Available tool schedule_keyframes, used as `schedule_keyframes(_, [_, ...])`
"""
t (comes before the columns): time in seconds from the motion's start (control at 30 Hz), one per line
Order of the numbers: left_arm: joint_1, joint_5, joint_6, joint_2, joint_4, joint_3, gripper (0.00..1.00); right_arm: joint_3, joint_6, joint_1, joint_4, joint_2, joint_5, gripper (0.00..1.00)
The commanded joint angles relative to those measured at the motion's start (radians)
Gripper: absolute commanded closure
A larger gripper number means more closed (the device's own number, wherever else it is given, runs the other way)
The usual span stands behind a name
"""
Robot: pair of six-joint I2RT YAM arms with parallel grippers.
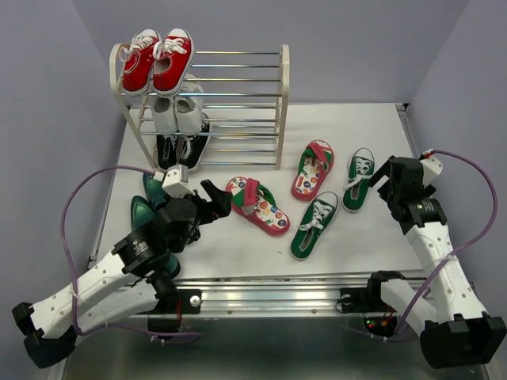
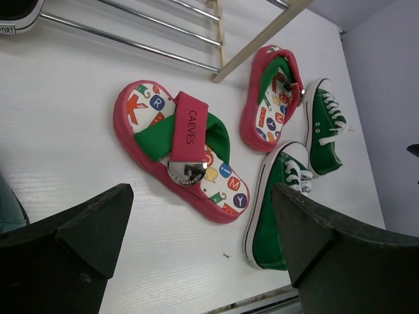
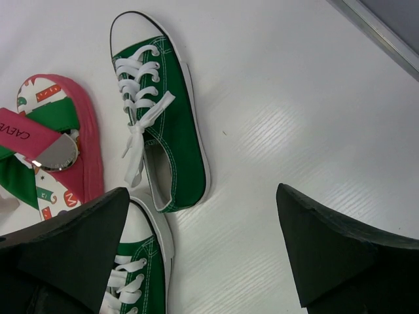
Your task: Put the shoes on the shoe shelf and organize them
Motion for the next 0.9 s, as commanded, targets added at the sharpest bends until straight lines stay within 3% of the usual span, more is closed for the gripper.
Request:
schedule_keyframes(0.0, [0.005, -0.023, -0.011, 0.068, -0.021, 0.031, 0.01, 0.041, 0.009, -0.006, 0.012, -0.015, 0.041, 0.0])
schedule_keyframes(0.13, [0.005, 0.063, 0.05, 0.128, 0.041, 0.014, 0.01, 0.041, 0.006, -0.006, 0.015, -0.012, 0.001, 0.0])
schedule_keyframes(0.27, [0.0, 0.236, 0.152, 0.229, 0.254, -0.029, 0.01, 0.034, -0.006, -0.006, 0.029, 0.002, -0.051, 0.0])
schedule_keyframes(0.3, [-0.009, 0.308, 0.184, 0.283, 0.29, -0.029, 0.01, 0.035, -0.019, -0.006, 0.029, 0.011, -0.062, 0.0])
schedule_keyframes(0.4, [-0.105, 0.347, 0.262, 0.411, 0.411, 0.023, 0.01, 0.037, -0.034, -0.006, 0.028, 0.031, -0.093, 0.0])
schedule_keyframes(0.47, [-0.193, 0.339, 0.305, 0.491, 0.417, 0.075, 0.01, 0.038, -0.043, -0.006, 0.028, 0.037, -0.103, 0.0])
schedule_keyframes(0.63, [-0.281, 0.361, 0.4, 0.752, 0.417, 0.207, 0.01, 0.032, -0.052, -0.006, 0.028, 0.045, -0.103, 0.0])
schedule_keyframes(0.87, [-0.285, 0.373, 0.423, 0.892, 0.383, 0.34, 0.01, 0.03, -0.066, -0.006, 0.028, 0.051, -0.122, 0.0])
